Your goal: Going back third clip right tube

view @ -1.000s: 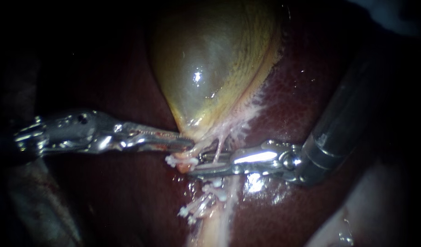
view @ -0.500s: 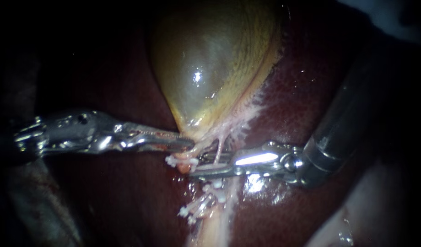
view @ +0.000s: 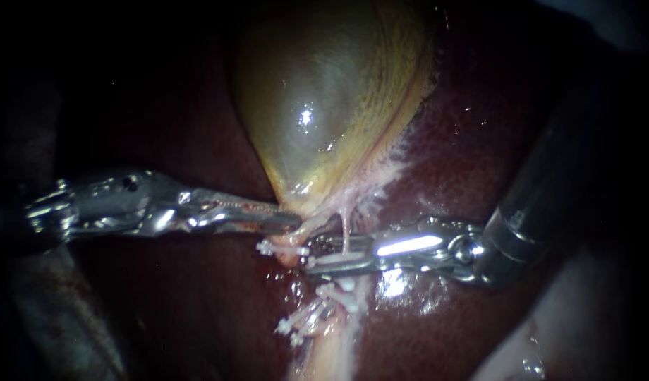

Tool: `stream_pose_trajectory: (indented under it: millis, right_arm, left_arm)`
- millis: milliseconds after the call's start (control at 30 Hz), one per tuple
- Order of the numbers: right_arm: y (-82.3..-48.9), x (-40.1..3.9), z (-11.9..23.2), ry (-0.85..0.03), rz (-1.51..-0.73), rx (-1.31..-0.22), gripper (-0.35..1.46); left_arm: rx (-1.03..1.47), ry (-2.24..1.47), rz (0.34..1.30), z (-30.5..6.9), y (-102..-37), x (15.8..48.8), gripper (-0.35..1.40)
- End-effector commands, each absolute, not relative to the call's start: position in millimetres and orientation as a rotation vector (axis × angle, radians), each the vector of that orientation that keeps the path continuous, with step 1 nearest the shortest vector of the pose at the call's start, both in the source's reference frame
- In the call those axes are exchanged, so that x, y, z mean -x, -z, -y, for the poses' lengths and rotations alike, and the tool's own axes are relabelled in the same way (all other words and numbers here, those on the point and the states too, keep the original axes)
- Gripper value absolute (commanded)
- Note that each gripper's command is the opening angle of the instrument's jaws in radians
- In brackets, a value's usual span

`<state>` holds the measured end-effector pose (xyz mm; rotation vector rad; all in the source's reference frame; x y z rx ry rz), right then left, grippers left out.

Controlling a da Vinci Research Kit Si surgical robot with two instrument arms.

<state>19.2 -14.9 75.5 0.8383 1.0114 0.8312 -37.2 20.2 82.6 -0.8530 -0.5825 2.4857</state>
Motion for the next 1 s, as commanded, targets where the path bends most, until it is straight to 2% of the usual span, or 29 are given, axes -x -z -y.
stream_pose_trajectory:
  millis: [33, 1000]
  right_arm:
    - [-75.6, -19.3, 15.0, -0.825, -1.013, -0.834, 0.53]
    - [-76.1, -21.2, 16.2, -0.685, -1.057, -0.747, 0.56]
  left_arm:
    - [0.854, -2.486, 0.582, -20.2, -82.6, 37.2, -0.35]
    - [0.857, -2.492, 0.579, -20.3, -83.0, 37.3, -0.35]
